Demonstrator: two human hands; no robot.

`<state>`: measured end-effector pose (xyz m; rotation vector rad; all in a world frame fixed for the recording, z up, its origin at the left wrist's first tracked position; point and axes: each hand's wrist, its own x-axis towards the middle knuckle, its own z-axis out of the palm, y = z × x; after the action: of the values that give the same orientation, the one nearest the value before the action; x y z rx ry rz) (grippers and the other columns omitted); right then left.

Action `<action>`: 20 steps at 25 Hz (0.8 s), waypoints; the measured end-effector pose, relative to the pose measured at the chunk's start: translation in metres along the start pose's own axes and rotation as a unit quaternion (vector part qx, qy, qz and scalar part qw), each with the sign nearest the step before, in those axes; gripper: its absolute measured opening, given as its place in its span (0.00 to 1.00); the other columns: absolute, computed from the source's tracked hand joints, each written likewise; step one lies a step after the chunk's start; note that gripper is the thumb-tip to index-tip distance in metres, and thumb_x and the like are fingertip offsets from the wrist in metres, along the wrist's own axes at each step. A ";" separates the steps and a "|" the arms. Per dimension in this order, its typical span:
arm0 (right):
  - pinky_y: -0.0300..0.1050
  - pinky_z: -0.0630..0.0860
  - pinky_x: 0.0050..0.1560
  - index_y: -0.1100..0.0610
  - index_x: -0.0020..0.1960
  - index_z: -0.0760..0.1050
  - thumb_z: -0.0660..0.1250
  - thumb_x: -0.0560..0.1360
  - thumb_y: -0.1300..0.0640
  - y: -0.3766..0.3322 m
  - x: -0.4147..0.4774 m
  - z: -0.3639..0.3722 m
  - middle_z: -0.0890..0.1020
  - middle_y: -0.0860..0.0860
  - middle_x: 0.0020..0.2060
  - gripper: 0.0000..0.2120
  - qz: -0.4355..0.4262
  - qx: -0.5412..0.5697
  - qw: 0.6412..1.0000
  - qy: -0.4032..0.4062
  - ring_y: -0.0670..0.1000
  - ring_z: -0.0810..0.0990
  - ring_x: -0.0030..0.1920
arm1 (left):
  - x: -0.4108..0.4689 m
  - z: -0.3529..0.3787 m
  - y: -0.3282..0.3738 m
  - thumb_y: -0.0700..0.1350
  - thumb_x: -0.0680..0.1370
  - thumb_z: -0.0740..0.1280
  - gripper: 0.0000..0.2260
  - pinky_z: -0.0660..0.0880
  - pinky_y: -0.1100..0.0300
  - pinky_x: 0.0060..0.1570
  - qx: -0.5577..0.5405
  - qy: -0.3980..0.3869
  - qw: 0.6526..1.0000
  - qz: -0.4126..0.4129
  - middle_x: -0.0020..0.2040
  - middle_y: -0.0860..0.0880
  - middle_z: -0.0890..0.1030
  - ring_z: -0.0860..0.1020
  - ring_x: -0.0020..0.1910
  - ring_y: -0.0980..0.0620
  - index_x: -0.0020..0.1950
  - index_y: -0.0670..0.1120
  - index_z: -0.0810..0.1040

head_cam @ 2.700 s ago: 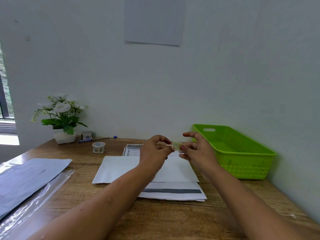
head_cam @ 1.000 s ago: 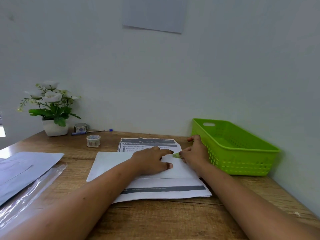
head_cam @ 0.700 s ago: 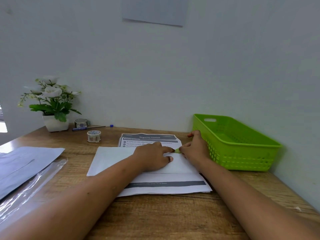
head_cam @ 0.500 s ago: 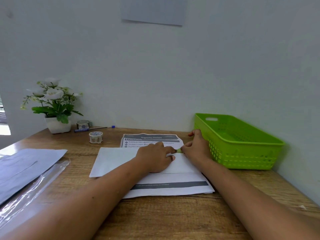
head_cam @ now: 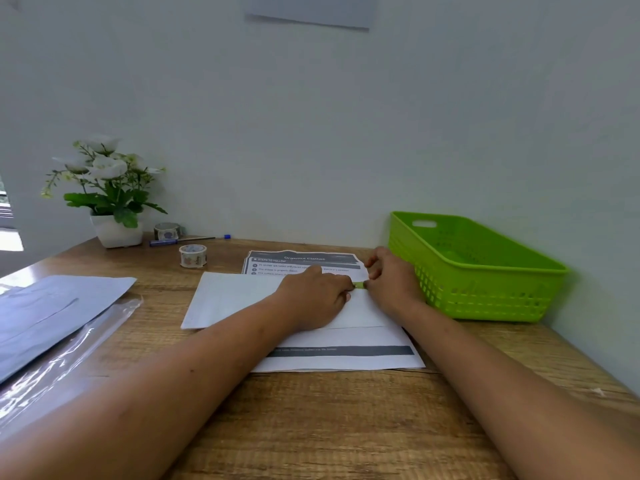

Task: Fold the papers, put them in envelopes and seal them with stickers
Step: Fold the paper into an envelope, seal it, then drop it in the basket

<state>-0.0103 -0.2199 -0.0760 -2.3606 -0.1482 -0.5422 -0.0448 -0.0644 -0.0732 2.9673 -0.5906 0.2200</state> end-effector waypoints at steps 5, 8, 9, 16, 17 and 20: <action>0.41 0.74 0.57 0.54 0.52 0.83 0.60 0.73 0.68 -0.006 -0.013 -0.013 0.84 0.53 0.52 0.17 -0.052 -0.087 0.992 -0.074 0.52 0.80 0.53 | -0.002 -0.006 0.002 0.52 0.82 0.48 0.16 0.68 0.50 0.54 0.015 -0.004 1.000 0.015 0.64 0.50 0.75 0.70 0.63 0.47 0.68 0.55 0.65; 0.47 0.72 0.58 0.45 0.62 0.77 0.54 0.76 0.64 -0.015 -0.025 -0.023 0.79 0.54 0.59 0.22 -0.104 -0.225 0.960 -0.130 0.56 0.74 0.61 | -0.002 -0.009 0.004 0.51 0.82 0.48 0.15 0.69 0.51 0.52 0.018 -0.008 1.000 0.024 0.62 0.49 0.76 0.73 0.60 0.45 0.67 0.55 0.65; 0.48 0.72 0.57 0.43 0.64 0.74 0.52 0.77 0.62 -0.018 -0.029 -0.025 0.78 0.55 0.59 0.23 -0.113 -0.269 0.945 -0.147 0.57 0.72 0.63 | -0.002 -0.009 0.003 0.51 0.82 0.48 0.15 0.70 0.51 0.52 0.020 -0.012 0.999 0.025 0.62 0.48 0.77 0.74 0.59 0.45 0.67 0.55 0.65; 0.54 0.68 0.64 0.44 0.72 0.63 0.49 0.80 0.60 -0.022 -0.040 -0.033 0.71 0.57 0.67 0.23 -0.086 -0.343 0.917 -0.186 0.58 0.64 0.70 | 0.004 -0.008 0.001 0.52 0.81 0.48 0.14 0.71 0.48 0.56 0.016 -0.042 0.999 0.006 0.63 0.47 0.76 0.74 0.59 0.43 0.65 0.57 0.64; 0.53 0.69 0.64 0.45 0.72 0.65 0.49 0.80 0.60 -0.022 -0.040 -0.034 0.72 0.57 0.66 0.23 -0.085 -0.341 0.919 -0.180 0.58 0.65 0.69 | 0.006 -0.008 0.001 0.52 0.81 0.48 0.14 0.70 0.47 0.57 0.006 -0.047 0.999 -0.002 0.64 0.47 0.76 0.74 0.59 0.44 0.64 0.58 0.64; 0.52 0.72 0.59 0.51 0.67 0.71 0.51 0.79 0.61 -0.019 -0.041 -0.029 0.76 0.56 0.62 0.20 -0.091 -0.342 0.924 -0.147 0.57 0.70 0.64 | 0.007 -0.006 0.002 0.51 0.80 0.48 0.14 0.71 0.47 0.58 -0.006 -0.045 0.999 -0.010 0.65 0.50 0.75 0.74 0.59 0.45 0.65 0.57 0.65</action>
<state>-0.0624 -0.2233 -0.0623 -3.1320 -0.3673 -0.3502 -0.0402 -0.0681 -0.0664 2.9832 -0.5689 0.0809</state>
